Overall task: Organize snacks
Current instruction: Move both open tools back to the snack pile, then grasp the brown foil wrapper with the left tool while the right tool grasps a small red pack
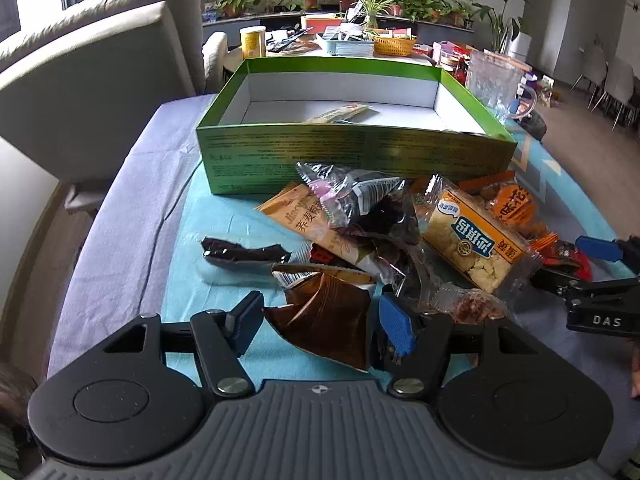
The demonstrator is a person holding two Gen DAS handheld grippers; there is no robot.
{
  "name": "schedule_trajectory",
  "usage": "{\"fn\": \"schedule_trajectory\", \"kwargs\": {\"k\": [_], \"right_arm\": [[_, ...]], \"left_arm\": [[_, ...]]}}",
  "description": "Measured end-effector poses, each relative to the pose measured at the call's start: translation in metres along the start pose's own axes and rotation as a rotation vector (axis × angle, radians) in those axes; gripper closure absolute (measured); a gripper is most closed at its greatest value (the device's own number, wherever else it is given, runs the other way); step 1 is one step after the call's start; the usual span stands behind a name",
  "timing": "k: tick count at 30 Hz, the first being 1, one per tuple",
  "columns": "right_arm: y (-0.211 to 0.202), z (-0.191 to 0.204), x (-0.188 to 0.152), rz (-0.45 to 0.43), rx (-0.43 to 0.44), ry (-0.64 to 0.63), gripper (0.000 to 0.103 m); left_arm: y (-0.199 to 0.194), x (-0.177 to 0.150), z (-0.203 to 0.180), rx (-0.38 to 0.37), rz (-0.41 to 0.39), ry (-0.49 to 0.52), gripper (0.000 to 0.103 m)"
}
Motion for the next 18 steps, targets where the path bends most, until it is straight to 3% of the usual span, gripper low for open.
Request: {"fn": "schedule_trajectory", "kwargs": {"k": [7,13,18], "right_arm": [[-0.007,0.008,-0.004,0.010,-0.003,0.005,0.042],[-0.022,0.028,-0.014,0.066,0.048,-0.063,0.042],[-0.015,0.018,-0.008,0.032,-0.031,-0.016,0.042]], "left_arm": [[0.013,0.001,-0.005,0.038,0.015,0.062,0.041],[0.015,-0.005,-0.002,0.012,0.012,0.045,0.042],[0.009,-0.007,0.001,-0.002,-0.011,0.029,0.049]]}}
Point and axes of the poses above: each gripper's, at about its wrist camera, not at the fingertips, and y roughly the way its jaws point, z to its left, x to its top, the point moved 6 cm from there along y, roughly the way its jaws point, and after that the axes turned 12 degrees about y, right-handed, at the moved point
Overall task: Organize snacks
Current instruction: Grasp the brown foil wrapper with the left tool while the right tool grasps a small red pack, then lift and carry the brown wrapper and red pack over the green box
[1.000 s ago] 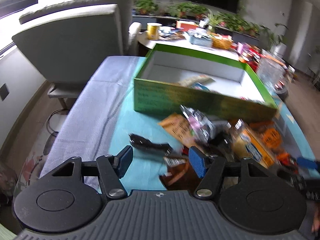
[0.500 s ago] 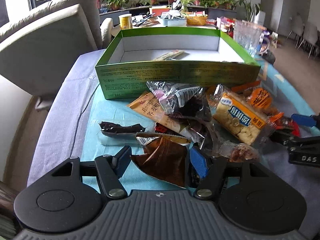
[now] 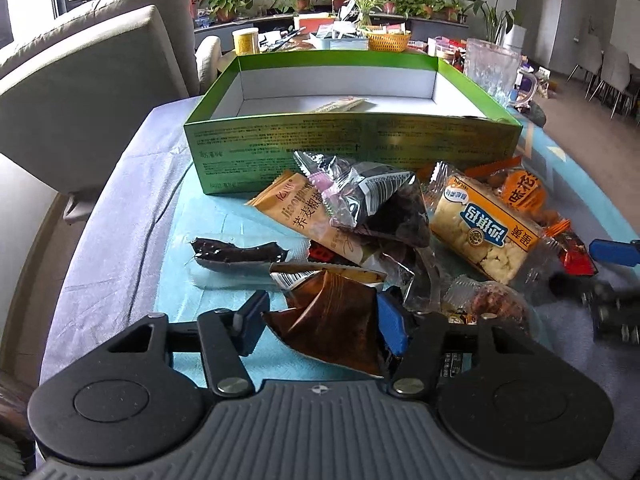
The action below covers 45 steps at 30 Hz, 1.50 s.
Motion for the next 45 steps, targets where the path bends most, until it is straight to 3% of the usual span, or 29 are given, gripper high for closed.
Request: {"fn": "schedule_trajectory", "kwargs": {"k": [3,7,11,12,16,22,34,45], "right_arm": [[0.007,-0.009,0.010,0.019,-0.011,0.109,0.042],[0.015,-0.006,0.019,0.032,-0.047,0.162,0.042],[0.016,-0.002,0.020,0.030,-0.084,0.144,0.069],[0.016,-0.004,0.020,0.035,-0.077,0.151,0.070],[0.008,-0.006,0.017,0.048,-0.056,0.163,0.071],[-0.013,-0.010,0.022,0.006,-0.046,0.188,0.071],[-0.050,0.009,0.069,-0.193,0.051,0.156,0.071],[-0.043,0.021,0.108,-0.263,0.129,0.161,0.071]], "left_arm": [[-0.004,-0.003,0.000,-0.005,-0.006,0.005,0.049],[-0.010,-0.004,-0.001,0.005,-0.015,0.039,0.049],[-0.011,-0.001,-0.005,0.032,-0.014,0.093,0.044],[-0.010,-0.001,-0.006,0.038,-0.011,0.104,0.044],[0.000,-0.002,-0.010,0.029,0.008,0.121,0.044],[-0.006,-0.001,-0.002,-0.003,-0.026,0.040,0.055],[-0.060,0.041,0.011,0.025,-0.217,0.020,0.055],[-0.058,0.102,0.021,0.070,-0.338,0.053,0.055]]}}
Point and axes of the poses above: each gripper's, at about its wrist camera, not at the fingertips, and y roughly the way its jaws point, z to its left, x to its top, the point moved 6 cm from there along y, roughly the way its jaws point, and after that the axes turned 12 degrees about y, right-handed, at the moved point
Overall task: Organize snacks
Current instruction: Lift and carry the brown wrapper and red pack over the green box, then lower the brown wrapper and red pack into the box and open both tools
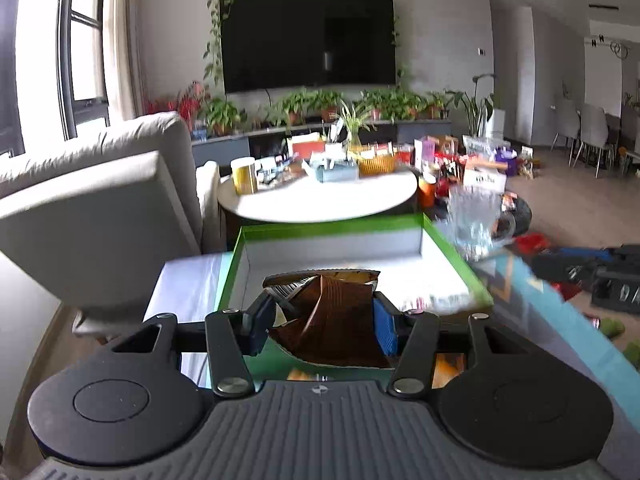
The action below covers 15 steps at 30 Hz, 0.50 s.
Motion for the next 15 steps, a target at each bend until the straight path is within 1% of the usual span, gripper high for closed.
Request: {"fn": "schedule_trajectory", "kwargs": {"k": [4,7,15], "right_arm": [[0.020,0.018,0.012,-0.016,0.035,-0.026,0.071],[0.033,0.024,0.018,-0.019,0.054,-0.027,0.071],[0.062,0.024,0.025,-0.014,0.060,-0.003,0.071]], "left_arm": [[0.016,0.019,0.007,0.010,-0.019,0.001,0.055],[0.029,0.026,0.012,0.017,-0.019,0.001,0.055],[0.072,0.026,0.022,0.022,0.025,-0.042,0.054]]}}
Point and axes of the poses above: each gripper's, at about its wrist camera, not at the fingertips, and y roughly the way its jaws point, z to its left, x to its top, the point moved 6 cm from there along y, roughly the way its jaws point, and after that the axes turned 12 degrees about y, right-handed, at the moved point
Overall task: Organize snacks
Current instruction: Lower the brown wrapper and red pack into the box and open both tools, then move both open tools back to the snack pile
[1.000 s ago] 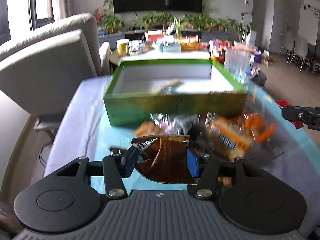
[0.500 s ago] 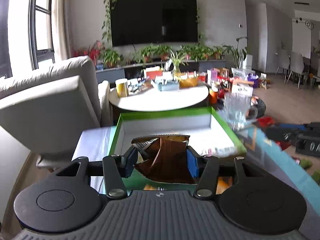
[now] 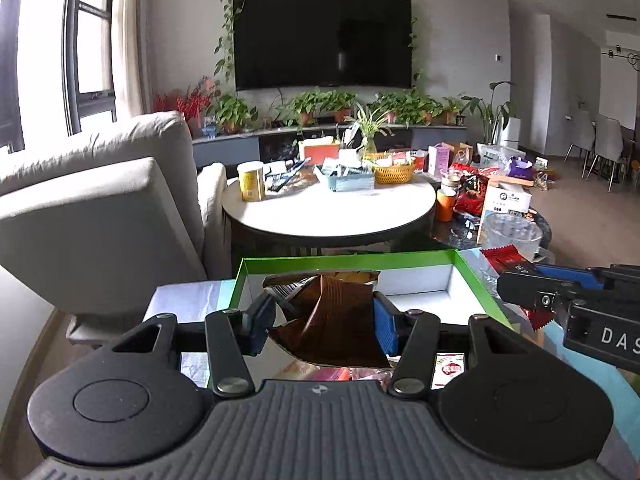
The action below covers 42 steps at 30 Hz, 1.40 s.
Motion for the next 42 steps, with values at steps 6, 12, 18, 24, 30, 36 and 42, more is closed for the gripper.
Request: {"fn": "schedule_trajectory", "kwargs": {"k": [6,12,18,24,30,36,42], "right_arm": [[0.022,-0.005,-0.005,0.043,-0.007,0.019,0.071],[0.044,-0.010,-0.016,0.096,-0.024,0.035,0.071],[0.057,-0.015,-0.026,0.144,-0.059,0.049,0.069],[0.060,-0.015,-0.035,0.184,-0.068,0.051,0.068],[0.048,-0.012,-0.036,0.163,-0.071,0.053,0.040],[0.034,-0.013,-0.033,0.142,-0.066,0.048,0.040],[0.025,-0.013,-0.034,0.138,-0.064,0.049,0.040]], "left_arm": [[0.029,-0.005,0.000,-0.008,0.042,0.002,0.054],[0.054,-0.014,-0.002,-0.021,0.086,0.009,0.054],[0.068,-0.027,-0.008,-0.049,0.133,0.020,0.054],[0.067,-0.034,-0.013,-0.044,0.154,0.042,0.054],[0.058,-0.035,-0.009,-0.027,0.158,0.016,0.053],[0.040,-0.035,-0.002,0.004,0.135,-0.007,0.053],[0.022,-0.037,0.001,0.021,0.128,-0.014,0.052]]}}
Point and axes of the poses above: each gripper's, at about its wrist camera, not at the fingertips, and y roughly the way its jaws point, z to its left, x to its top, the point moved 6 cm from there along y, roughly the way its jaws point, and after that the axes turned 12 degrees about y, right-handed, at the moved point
